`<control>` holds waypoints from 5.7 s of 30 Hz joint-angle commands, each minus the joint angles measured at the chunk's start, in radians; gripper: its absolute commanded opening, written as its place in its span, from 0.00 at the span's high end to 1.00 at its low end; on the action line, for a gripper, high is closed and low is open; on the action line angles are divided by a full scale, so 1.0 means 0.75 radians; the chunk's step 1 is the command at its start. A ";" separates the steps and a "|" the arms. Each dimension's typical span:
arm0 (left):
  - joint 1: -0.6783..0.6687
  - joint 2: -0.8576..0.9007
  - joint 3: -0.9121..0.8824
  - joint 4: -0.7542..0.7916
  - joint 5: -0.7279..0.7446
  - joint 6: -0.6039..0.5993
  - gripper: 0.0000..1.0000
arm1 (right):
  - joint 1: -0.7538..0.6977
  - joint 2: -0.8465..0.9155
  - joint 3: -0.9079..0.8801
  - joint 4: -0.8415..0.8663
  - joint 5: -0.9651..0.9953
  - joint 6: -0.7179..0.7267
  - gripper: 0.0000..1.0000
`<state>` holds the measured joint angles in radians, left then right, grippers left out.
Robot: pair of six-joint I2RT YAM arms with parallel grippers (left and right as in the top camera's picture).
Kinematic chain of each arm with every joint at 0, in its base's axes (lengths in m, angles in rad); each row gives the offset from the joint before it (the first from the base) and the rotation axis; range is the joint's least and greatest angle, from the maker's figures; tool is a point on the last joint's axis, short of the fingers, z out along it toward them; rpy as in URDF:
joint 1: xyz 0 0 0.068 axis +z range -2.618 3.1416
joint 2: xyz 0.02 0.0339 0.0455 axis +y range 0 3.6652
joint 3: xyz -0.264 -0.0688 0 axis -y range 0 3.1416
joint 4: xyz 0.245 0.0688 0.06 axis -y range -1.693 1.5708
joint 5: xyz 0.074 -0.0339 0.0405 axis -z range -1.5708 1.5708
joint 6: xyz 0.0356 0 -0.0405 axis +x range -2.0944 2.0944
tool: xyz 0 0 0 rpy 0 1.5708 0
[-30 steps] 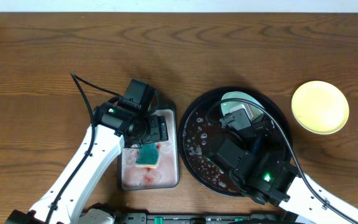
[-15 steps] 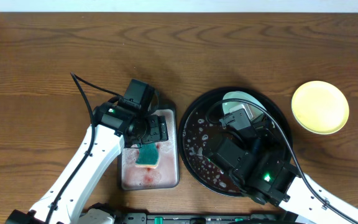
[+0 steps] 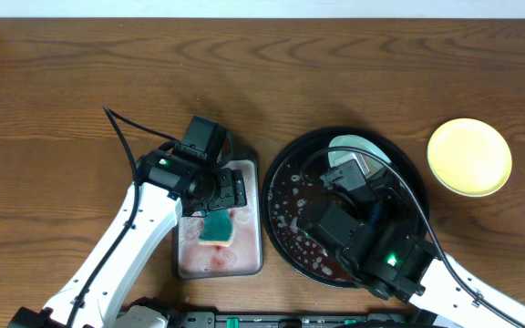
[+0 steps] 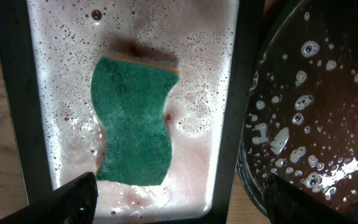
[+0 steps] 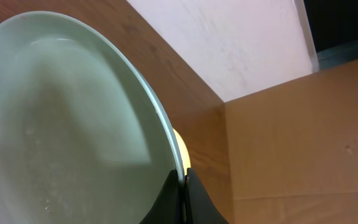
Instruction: Clean dirty plates on tray and stack at the side
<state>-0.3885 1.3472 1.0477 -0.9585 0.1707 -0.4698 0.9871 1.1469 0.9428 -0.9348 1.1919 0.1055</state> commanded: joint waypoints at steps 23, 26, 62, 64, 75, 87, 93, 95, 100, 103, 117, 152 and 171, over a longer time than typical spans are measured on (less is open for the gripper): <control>0.006 -0.003 0.022 -0.001 0.002 0.013 0.15 | 0.013 -0.013 0.008 -0.001 0.181 -0.048 0.99; 0.006 -0.003 0.022 -0.001 0.002 0.013 0.15 | 0.013 -0.013 0.008 0.001 0.181 -0.048 0.99; 0.006 -0.003 0.022 -0.001 0.002 0.013 0.15 | -0.032 -0.013 0.008 0.025 0.161 0.143 0.99; 0.005 -0.003 0.022 -0.001 0.002 0.012 0.14 | -0.095 -0.013 0.008 0.025 0.073 0.230 0.99; 0.005 -0.003 0.022 -0.001 0.002 0.013 0.14 | -0.671 -0.016 0.008 0.133 -0.634 0.146 0.99; 0.005 -0.003 0.022 -0.001 0.002 0.012 0.15 | -1.541 0.037 0.008 0.484 -1.501 0.148 0.99; 0.006 -0.003 0.022 -0.001 0.002 0.012 0.14 | -1.982 0.229 0.008 0.559 -1.793 0.217 0.99; 0.006 -0.003 0.022 -0.001 0.002 0.013 0.15 | -2.076 0.323 0.008 0.582 -1.801 0.239 0.99; 0.005 -0.003 0.022 -0.001 0.002 0.013 0.15 | -2.212 0.587 0.008 0.630 -1.821 0.248 0.99; 0.006 -0.003 0.022 -0.001 0.002 0.013 0.15 | -2.223 0.623 0.008 0.662 -1.855 0.240 0.68; 0.006 -0.003 0.022 -0.001 0.002 0.013 0.15 | -1.841 -0.049 0.036 0.375 -2.411 0.045 0.44; 0.006 -0.003 0.022 -0.001 0.002 0.012 0.14 | -1.100 -1.192 -0.580 0.654 -1.814 -0.003 0.01; 0.005 -0.003 0.022 -0.001 0.002 0.013 0.15 | -1.098 -1.523 -1.250 1.262 -1.804 0.022 0.01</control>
<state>-0.3885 1.3472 1.0477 -0.9596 0.1776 -0.4694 0.1726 0.0147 0.0063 -0.0029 -0.1757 0.1192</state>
